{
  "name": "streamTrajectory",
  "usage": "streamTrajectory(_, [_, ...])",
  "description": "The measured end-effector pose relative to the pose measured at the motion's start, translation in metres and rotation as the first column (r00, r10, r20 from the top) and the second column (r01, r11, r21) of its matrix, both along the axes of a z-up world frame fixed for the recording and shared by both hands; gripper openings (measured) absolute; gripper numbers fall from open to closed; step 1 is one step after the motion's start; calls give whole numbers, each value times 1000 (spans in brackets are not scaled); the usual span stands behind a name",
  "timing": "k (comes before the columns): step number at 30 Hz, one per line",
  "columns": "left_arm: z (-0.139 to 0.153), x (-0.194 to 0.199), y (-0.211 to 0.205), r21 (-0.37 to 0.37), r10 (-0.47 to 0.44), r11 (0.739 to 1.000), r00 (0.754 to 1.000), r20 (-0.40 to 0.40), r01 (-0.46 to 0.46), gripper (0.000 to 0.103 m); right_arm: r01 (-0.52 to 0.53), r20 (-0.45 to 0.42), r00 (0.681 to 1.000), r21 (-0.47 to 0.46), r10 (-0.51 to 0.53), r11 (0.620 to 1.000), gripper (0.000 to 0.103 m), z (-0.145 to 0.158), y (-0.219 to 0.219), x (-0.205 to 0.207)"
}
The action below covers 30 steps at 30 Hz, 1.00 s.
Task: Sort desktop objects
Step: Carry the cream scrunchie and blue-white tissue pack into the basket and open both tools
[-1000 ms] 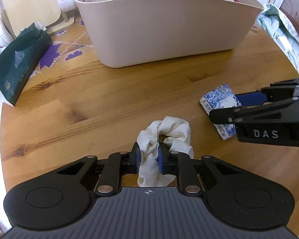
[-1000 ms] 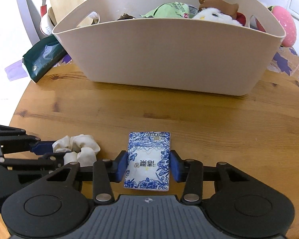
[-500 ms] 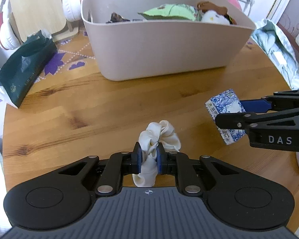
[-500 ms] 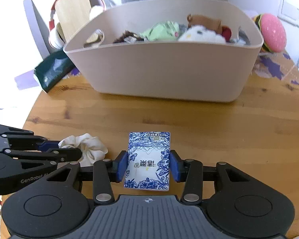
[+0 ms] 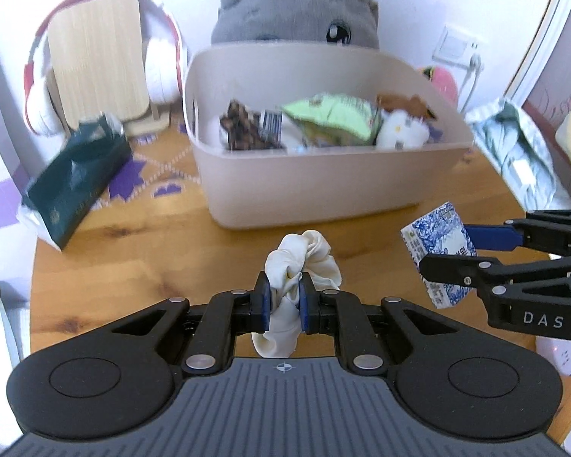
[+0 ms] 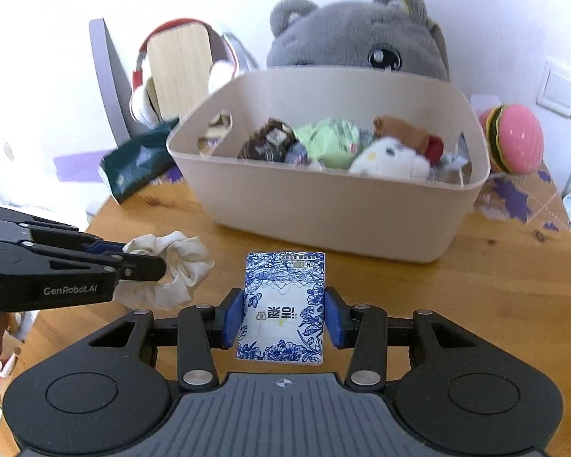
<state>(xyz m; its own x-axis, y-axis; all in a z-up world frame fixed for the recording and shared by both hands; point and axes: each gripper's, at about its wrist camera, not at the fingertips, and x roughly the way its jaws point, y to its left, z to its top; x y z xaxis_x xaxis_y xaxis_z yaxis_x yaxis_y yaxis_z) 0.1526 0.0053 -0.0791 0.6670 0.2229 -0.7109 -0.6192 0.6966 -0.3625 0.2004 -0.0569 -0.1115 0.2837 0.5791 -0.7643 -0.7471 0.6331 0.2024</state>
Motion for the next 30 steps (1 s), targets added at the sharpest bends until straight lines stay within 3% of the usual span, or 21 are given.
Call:
streamTrajectory(12, [54, 5, 31, 80, 44, 995, 994, 103, -53, 14, 28, 139, 990, 85, -40, 996, 42, 53, -6, 18])
streamTrajectory(20, [88, 34, 66, 197, 46, 977, 987, 157, -76, 14, 50, 205, 976, 113, -72, 992, 42, 75, 3, 49])
streamTrajectory(25, [83, 62, 84, 205, 43, 976, 990, 135, -70, 14, 58, 250, 965, 106, -83, 993, 42, 81, 15, 78])
streamTrajectory(30, [66, 87, 99, 165, 51, 984, 995, 86, -65, 14, 72, 254, 963, 72, -88, 995, 42, 74, 30, 107])
